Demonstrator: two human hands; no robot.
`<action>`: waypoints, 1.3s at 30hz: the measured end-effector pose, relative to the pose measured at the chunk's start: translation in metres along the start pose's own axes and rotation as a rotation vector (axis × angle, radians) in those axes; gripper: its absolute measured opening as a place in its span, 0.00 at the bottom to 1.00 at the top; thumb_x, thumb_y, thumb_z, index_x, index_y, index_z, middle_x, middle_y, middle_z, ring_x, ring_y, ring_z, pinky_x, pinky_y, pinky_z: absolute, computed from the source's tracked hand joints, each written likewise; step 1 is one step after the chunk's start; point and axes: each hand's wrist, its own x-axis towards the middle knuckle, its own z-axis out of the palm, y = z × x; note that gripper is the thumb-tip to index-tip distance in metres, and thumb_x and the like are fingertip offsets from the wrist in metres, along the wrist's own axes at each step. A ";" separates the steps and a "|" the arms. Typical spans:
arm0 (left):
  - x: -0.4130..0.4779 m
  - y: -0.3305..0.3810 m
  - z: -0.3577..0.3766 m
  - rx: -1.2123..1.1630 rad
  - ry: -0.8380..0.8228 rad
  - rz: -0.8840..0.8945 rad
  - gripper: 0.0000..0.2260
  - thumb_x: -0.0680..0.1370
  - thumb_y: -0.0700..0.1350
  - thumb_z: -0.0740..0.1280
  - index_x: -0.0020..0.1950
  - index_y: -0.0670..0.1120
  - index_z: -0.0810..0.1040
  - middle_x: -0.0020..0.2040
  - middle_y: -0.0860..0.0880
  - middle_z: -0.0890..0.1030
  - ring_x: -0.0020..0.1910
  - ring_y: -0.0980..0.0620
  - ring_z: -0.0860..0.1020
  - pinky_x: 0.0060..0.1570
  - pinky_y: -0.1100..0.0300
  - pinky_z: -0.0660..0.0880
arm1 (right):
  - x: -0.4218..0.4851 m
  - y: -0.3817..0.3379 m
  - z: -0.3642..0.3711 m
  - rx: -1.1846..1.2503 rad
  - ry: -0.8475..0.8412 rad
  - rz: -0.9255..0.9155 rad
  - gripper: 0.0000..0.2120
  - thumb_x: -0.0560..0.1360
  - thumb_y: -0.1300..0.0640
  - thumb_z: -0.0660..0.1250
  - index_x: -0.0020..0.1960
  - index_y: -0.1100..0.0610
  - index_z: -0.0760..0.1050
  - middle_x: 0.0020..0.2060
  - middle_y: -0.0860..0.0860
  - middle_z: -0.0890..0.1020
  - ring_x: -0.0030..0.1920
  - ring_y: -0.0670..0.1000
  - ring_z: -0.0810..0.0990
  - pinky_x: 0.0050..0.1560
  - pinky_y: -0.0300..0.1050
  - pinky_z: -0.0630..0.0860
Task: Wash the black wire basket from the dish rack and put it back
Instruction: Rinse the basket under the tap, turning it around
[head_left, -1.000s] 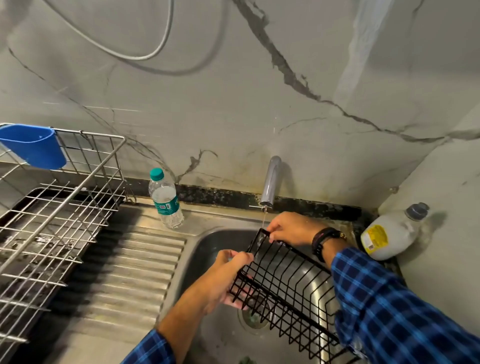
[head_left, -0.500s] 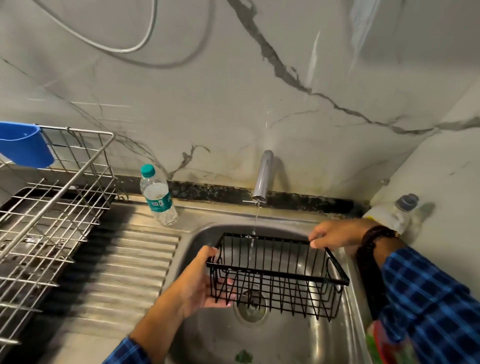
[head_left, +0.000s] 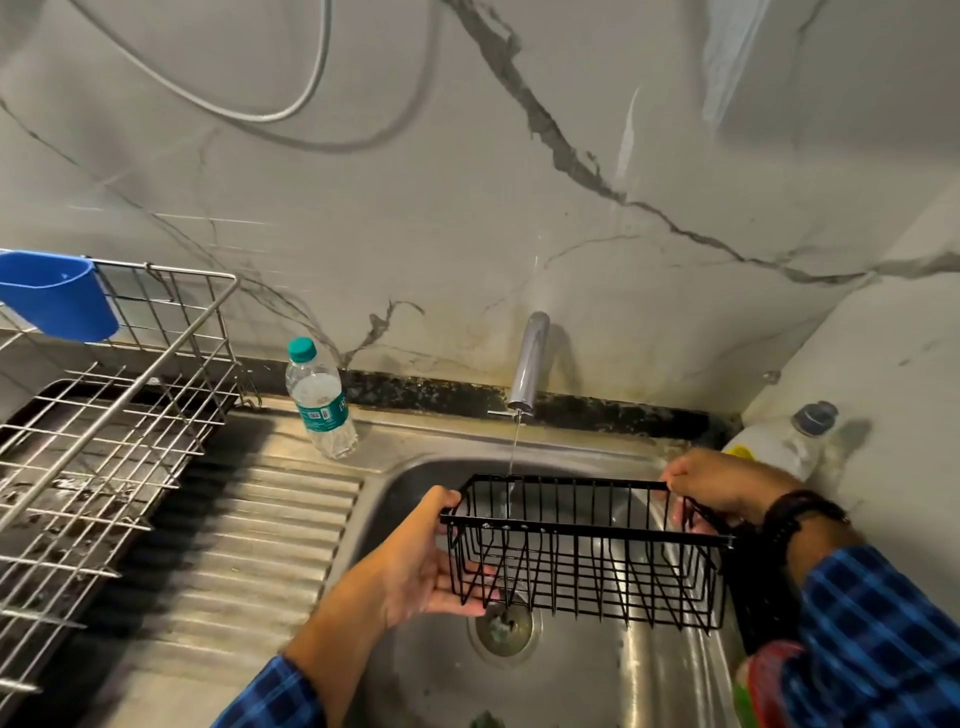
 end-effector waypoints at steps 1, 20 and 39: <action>0.000 0.001 0.002 0.007 -0.005 -0.002 0.32 0.78 0.65 0.56 0.69 0.41 0.73 0.57 0.34 0.83 0.55 0.36 0.83 0.54 0.44 0.81 | -0.004 0.002 -0.001 0.011 0.002 0.003 0.14 0.84 0.61 0.54 0.50 0.62 0.78 0.32 0.57 0.83 0.23 0.49 0.77 0.22 0.36 0.71; 0.007 -0.010 -0.015 -0.043 0.193 0.019 0.25 0.84 0.60 0.52 0.69 0.44 0.74 0.64 0.36 0.78 0.57 0.30 0.80 0.44 0.41 0.82 | -0.015 -0.030 0.055 0.976 0.330 -0.313 0.12 0.80 0.63 0.62 0.62 0.56 0.76 0.41 0.54 0.86 0.42 0.46 0.85 0.33 0.39 0.68; 0.044 0.016 0.014 -0.151 0.193 0.216 0.24 0.85 0.60 0.50 0.63 0.48 0.80 0.52 0.48 0.82 0.56 0.47 0.80 0.46 0.51 0.78 | -0.086 -0.011 0.080 0.903 0.783 -0.782 0.20 0.76 0.74 0.59 0.63 0.57 0.73 0.45 0.56 0.81 0.45 0.51 0.80 0.47 0.35 0.77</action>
